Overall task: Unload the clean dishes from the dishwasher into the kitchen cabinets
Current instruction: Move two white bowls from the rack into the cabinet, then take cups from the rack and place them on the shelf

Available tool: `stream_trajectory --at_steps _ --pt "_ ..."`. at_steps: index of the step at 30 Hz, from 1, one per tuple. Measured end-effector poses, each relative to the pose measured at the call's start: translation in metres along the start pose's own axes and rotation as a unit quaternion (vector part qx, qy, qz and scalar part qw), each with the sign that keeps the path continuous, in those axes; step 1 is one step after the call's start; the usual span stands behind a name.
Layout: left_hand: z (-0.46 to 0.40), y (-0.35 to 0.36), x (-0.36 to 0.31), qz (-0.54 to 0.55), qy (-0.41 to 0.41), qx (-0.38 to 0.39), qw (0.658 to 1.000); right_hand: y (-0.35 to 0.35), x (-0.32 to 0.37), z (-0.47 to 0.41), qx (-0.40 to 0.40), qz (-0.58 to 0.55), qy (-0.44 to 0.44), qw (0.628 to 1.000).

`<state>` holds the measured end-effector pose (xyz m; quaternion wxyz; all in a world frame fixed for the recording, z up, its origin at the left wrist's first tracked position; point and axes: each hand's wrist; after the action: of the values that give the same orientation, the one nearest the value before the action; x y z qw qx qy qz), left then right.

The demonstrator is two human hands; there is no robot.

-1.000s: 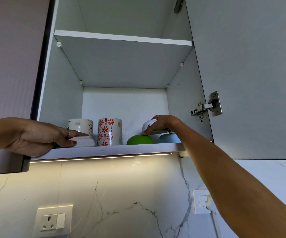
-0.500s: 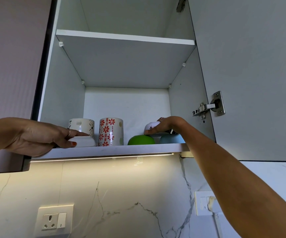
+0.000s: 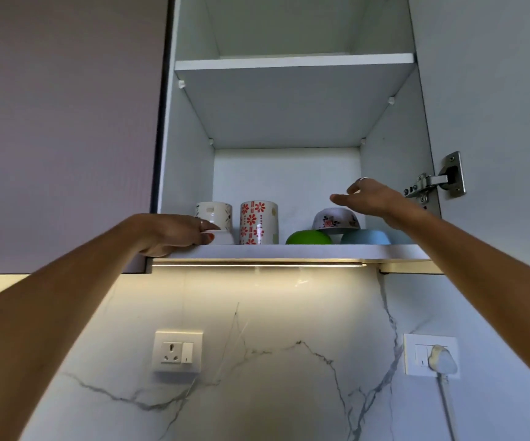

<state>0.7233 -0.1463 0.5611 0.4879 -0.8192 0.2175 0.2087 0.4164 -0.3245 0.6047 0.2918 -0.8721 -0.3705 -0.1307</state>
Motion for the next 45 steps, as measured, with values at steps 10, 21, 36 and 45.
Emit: stream_trajectory --at_steps 10,21,36,45 --pt "-0.035 0.045 -0.001 -0.12 0.01 -0.201 0.972 -0.068 0.008 0.065 -0.005 0.048 -0.014 0.999" --pt "0.068 0.116 -0.027 -0.187 0.144 -0.258 0.937 -0.122 0.013 0.204 0.018 0.082 0.011 0.996" --pt "0.253 0.354 -0.121 -0.086 0.254 0.082 0.96 -0.196 -0.078 0.433 0.139 0.189 0.187 0.954" --pt "0.338 0.455 -0.163 -0.144 0.331 0.217 0.907 -0.269 -0.144 0.545 0.148 0.228 0.327 0.905"
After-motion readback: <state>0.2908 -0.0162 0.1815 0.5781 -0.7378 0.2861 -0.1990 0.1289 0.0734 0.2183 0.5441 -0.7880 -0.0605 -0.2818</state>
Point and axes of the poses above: each hand's wrist, its own z-axis away from the middle knuckle, its own y-axis out of the palm, x = y × z, and after that the axes turned 11 degrees about -x, right-handed
